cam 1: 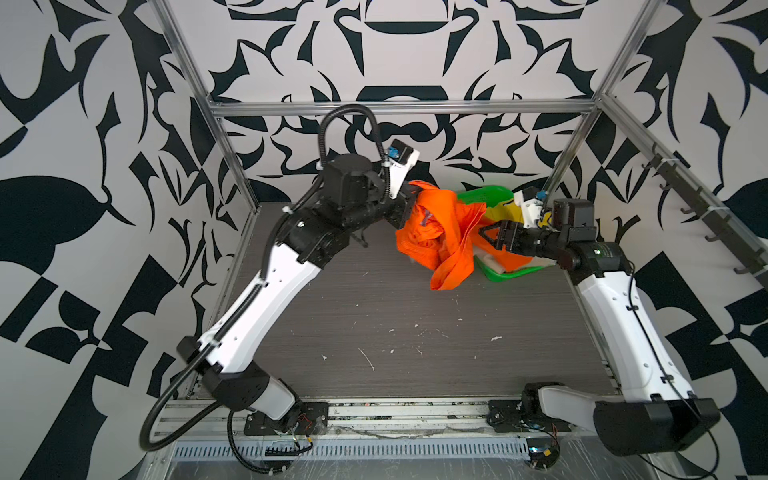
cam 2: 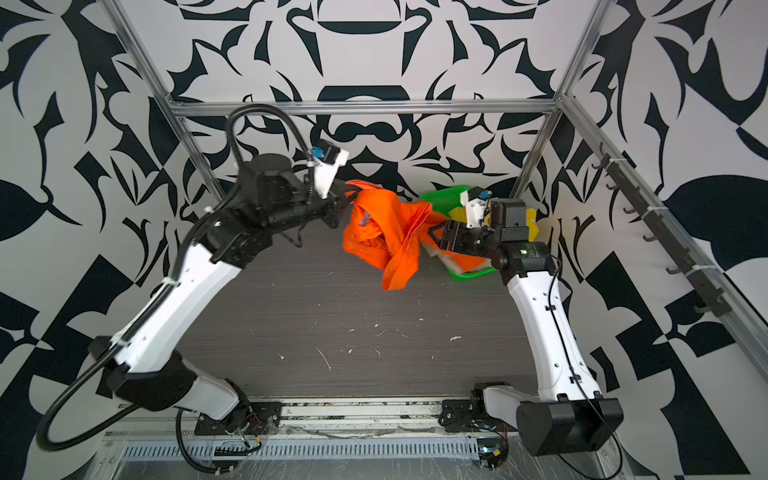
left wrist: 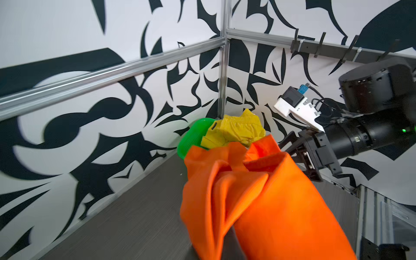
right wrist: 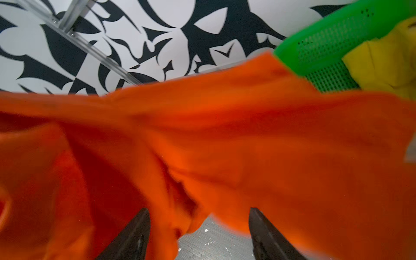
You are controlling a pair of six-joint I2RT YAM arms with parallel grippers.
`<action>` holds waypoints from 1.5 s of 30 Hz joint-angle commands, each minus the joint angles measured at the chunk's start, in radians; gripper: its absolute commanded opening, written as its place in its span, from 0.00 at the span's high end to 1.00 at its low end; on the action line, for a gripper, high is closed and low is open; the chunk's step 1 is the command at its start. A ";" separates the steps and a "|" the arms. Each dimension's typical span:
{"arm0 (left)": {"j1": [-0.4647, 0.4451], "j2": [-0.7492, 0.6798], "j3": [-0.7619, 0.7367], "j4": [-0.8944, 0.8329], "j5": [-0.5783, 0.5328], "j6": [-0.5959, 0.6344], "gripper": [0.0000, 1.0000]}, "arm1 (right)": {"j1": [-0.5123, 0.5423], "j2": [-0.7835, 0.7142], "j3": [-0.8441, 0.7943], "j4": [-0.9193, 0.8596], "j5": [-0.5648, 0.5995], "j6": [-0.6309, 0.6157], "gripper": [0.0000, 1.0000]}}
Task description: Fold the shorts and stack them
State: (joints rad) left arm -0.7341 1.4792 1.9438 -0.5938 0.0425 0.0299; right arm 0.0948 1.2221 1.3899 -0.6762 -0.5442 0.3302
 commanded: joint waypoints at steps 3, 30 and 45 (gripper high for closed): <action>0.005 -0.078 -0.088 -0.266 -0.209 -0.031 1.00 | 0.125 0.032 0.027 0.041 0.099 0.003 0.27; 0.259 -0.259 -0.712 -0.107 -0.187 -0.387 0.16 | 0.397 0.356 -0.065 0.073 0.462 -0.084 0.23; 0.265 -0.332 -0.809 -0.116 -0.291 -0.427 0.10 | 0.144 0.845 0.325 0.184 0.499 -0.118 0.25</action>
State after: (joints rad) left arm -0.4713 1.1591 1.1553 -0.7074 -0.2180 -0.3714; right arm 0.2626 2.0403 1.6085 -0.5541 -0.0978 0.2108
